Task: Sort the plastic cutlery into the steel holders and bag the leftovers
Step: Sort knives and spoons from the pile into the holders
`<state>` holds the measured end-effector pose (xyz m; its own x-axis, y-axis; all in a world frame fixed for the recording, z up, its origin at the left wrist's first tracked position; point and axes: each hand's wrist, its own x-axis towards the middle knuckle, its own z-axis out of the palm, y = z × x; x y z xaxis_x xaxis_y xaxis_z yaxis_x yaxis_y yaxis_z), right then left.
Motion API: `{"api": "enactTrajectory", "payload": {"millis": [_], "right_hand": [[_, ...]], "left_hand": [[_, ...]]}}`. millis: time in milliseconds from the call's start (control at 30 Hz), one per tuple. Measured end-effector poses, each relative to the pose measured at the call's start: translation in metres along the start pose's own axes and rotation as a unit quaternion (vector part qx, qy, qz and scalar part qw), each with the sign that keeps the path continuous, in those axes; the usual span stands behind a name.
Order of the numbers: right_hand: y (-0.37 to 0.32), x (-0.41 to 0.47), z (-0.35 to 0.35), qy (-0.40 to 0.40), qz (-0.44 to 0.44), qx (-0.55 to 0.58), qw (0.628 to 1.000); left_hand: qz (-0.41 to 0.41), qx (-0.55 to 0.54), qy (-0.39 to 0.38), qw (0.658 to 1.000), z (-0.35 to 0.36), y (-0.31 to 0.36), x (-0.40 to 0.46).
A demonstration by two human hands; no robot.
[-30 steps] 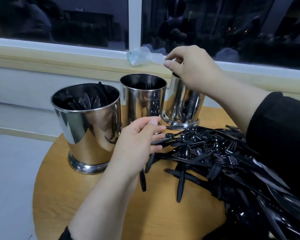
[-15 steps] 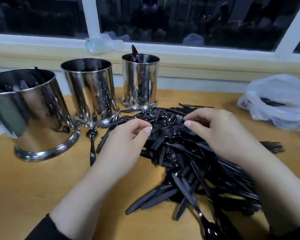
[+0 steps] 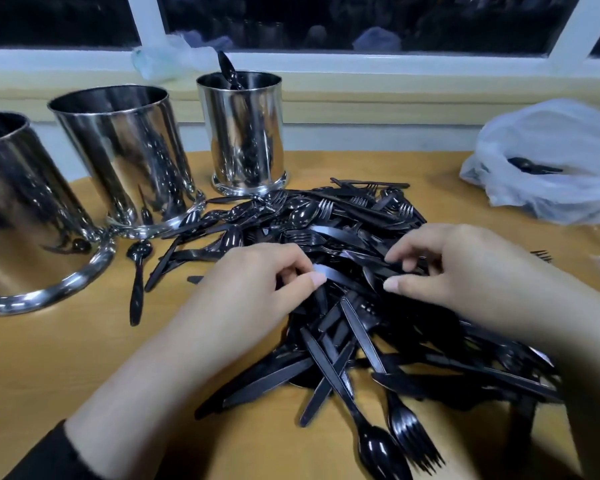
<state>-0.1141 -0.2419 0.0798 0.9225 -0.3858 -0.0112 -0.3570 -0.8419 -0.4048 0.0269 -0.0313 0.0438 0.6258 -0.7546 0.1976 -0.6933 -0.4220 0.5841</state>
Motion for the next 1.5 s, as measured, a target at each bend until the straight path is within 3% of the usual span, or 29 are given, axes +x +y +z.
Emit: {"api": "enactTrajectory", "payload": {"millis": [133,467,800,867,967,1067,1167,1300,1500], "right_hand": [[0.002,-0.006,0.008,-0.045,0.013,-0.027,0.999],[-0.004,-0.003,0.025,-0.005,-0.012,-0.008,1.0],[-0.008,0.002,0.02,0.116,-0.018,0.161,0.98],[-0.009,0.004,0.015,0.166,-0.021,0.22,0.961],[-0.011,0.01,0.004,0.226,-0.036,0.391,0.892],[-0.011,0.014,-0.001,0.267,-0.042,0.498,0.824],[-0.01,0.016,-0.003,0.286,-0.028,0.547,0.786],[-0.008,0.017,0.007,0.271,-0.011,0.622,0.734],[-0.013,0.021,0.023,0.211,0.002,0.689,0.693]], "left_hand": [[0.006,-0.046,0.06,0.997,0.004,0.004,-0.002],[0.047,-0.088,0.121,0.988,0.012,0.008,-0.01],[0.067,-0.104,0.138,0.983,0.022,0.004,-0.013],[0.077,-0.116,0.158,0.978,0.02,0.004,-0.014],[0.087,-0.124,0.186,0.971,0.015,0.009,-0.012],[0.073,-0.152,0.172,0.97,0.011,0.021,-0.007],[0.061,-0.166,0.145,0.974,0.014,0.032,0.0],[0.03,-0.178,0.081,0.98,0.025,0.047,0.012],[0.032,-0.182,0.015,0.983,0.041,0.058,0.026]]}}
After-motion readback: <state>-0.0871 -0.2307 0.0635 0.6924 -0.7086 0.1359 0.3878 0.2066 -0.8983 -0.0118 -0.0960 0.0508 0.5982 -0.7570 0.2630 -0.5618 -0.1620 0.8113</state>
